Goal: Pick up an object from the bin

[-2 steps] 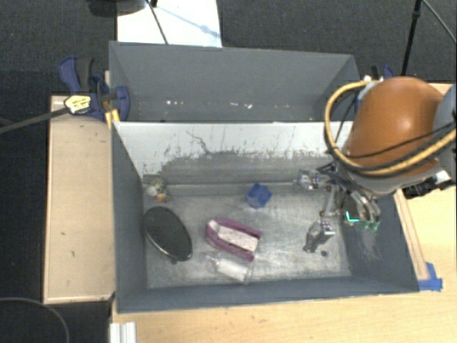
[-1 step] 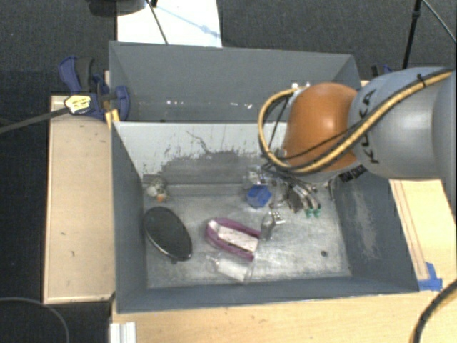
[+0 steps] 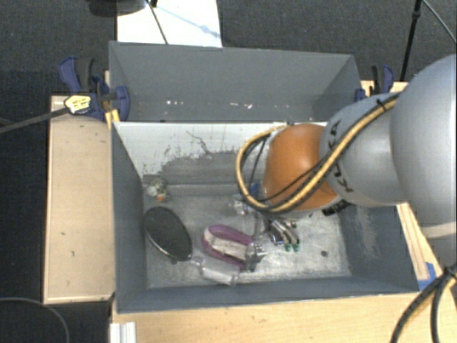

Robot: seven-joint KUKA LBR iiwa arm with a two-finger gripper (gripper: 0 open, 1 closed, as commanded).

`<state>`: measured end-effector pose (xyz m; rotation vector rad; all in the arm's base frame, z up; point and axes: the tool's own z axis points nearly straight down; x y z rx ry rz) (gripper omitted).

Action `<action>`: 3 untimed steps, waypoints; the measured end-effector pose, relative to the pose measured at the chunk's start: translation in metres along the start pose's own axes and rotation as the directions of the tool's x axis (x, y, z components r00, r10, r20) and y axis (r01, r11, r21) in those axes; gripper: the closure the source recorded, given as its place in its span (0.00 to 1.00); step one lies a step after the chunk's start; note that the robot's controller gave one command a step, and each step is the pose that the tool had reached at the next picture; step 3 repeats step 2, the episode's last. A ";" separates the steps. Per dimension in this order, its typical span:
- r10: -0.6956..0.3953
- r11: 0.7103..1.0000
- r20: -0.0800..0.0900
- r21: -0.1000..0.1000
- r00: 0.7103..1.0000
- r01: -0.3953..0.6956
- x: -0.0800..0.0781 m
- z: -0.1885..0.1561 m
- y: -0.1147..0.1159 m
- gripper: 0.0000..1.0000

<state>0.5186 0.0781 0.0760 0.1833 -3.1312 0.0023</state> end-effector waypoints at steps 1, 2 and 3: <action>0.001 1.000 -0.004 -0.003 1.000 -0.001 -0.001 -0.003 0.000 1.00; -0.137 0.991 0.015 0.000 0.990 0.137 -0.007 -0.133 0.006 1.00; -0.137 0.991 0.015 0.000 0.990 0.137 -0.007 -0.133 0.006 1.00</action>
Offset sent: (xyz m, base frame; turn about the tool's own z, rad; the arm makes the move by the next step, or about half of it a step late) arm 0.0000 0.0000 0.0000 0.0000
